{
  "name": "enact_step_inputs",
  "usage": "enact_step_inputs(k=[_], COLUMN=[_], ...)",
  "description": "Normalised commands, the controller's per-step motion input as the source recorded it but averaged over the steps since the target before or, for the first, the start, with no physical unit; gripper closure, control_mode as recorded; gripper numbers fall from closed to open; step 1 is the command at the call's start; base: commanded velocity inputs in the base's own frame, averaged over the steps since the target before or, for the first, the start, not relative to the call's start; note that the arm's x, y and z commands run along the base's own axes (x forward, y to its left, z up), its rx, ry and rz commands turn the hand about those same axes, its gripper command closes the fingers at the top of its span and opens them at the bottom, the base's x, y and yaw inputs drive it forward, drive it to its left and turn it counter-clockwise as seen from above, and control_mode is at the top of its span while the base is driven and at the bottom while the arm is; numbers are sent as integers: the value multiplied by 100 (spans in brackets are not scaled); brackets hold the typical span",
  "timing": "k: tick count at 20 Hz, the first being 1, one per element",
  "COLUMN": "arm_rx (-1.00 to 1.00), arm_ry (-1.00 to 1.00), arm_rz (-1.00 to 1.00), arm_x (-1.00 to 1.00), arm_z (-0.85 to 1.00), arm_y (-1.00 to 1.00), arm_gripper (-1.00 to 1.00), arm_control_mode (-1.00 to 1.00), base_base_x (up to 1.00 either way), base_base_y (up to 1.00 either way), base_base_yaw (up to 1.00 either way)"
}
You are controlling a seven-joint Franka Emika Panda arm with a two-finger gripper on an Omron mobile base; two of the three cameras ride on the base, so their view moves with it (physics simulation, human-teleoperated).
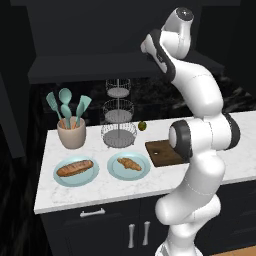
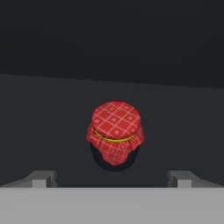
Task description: From the different types of pastries on the counter, select a croissant and place it on the cutting board. Then retrieve a jar of jam from the cabinet and place it alongside the croissant on the cutting board.
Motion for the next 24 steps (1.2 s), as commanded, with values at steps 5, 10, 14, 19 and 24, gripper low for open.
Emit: enact_step_inputs(k=[5,10,14,19,24], arm_rx=[0,0,0,-1,0], arm_ry=[0,0,0,7,11], arm_rz=[0,0,0,0,0], arm_x=[49,27,4,4,35], arm_z=[0,0,0,0,0], arm_y=[0,1,0,26,0], arm_gripper=[-100,-100,-100,100,100], arm_control_mode=[-100,-100,-100,-100,-100], base_base_x=[0,0,0,0,0], base_base_y=[0,0,0,0,0], base_base_yaw=[0,0,0,0,0])
